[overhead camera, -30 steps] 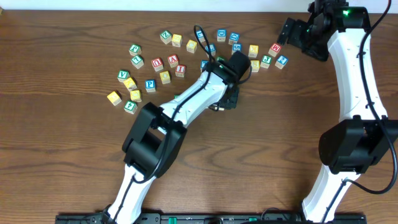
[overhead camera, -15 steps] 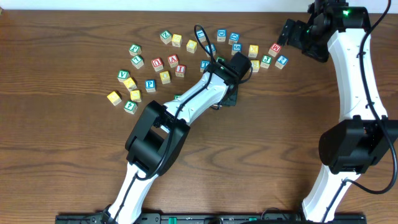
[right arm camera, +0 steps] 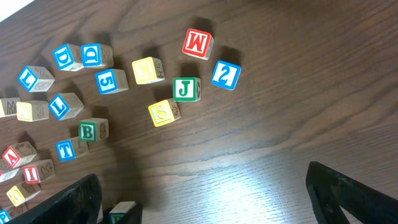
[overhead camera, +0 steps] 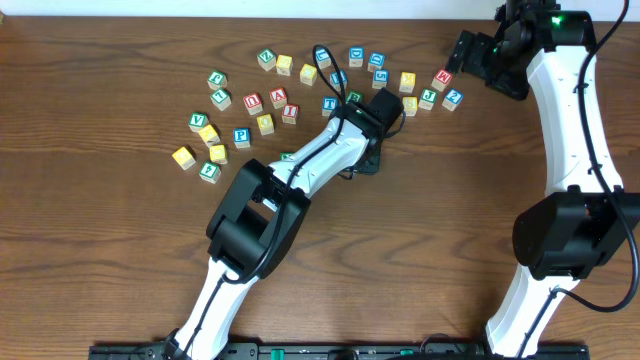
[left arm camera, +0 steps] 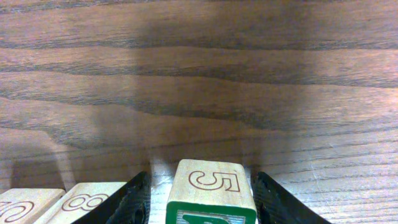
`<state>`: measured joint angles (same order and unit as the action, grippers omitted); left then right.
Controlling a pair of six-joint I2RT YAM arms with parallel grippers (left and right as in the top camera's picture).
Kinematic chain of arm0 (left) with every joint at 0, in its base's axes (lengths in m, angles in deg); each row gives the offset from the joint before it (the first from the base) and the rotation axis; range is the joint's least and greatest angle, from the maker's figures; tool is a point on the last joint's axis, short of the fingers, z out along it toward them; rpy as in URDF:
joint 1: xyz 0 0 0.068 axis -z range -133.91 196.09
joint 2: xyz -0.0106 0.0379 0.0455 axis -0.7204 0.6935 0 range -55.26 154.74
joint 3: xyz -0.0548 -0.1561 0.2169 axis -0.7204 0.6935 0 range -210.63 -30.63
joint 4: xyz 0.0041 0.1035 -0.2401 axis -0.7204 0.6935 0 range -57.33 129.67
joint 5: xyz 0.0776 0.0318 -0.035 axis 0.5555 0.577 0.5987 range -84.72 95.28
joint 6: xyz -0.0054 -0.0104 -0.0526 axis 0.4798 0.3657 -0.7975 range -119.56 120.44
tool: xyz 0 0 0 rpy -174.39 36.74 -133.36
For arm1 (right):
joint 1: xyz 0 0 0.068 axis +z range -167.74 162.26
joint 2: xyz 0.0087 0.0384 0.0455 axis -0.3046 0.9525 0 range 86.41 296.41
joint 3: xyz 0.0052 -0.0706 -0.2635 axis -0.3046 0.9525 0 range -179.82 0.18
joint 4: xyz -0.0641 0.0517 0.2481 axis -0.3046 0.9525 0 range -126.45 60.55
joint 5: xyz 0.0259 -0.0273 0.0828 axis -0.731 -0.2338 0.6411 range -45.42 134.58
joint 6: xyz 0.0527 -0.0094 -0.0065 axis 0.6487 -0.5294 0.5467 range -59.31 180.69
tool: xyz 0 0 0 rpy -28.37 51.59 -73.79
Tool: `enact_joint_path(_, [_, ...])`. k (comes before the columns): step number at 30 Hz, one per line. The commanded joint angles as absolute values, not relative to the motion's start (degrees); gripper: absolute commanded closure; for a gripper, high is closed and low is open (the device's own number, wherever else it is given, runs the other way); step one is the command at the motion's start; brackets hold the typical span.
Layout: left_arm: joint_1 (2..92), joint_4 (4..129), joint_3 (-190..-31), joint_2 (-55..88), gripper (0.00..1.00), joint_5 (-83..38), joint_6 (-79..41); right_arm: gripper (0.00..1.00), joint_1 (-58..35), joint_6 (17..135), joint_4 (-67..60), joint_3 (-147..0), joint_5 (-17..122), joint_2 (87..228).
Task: Spell out NEURIPS
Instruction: 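Lower the R block beside the U block and open the left gripper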
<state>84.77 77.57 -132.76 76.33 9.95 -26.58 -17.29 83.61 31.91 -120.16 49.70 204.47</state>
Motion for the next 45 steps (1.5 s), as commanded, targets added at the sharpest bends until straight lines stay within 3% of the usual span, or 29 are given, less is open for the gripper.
enact_joint_path(1, [84.7, 77.99, -132.23, 77.38, 0.48, 10.23, -26.69, 0.01, -17.53, 82.67, 32.1, -120.88, 49.2, 204.16])
enact_joint_path(18, [84.68, 80.02, -132.23, 70.98, 0.52, 10.27, -26.65, 0.01, -17.53, 82.69, 32.19, -120.88, 49.22, 204.16])
enact_joint_path(35, [83.93, 83.23, -132.23, 53.4, 0.51, 10.49, -19.92, 0.01, -16.83, 82.67, 32.61, -120.88, 49.22, 204.16])
enact_joint_path(45, [75.61, 87.58, -132.23, 47.26, 0.51, 10.71, -19.92, 0.01, -13.59, 80.74, 32.5, -120.88, 49.0, 204.16])
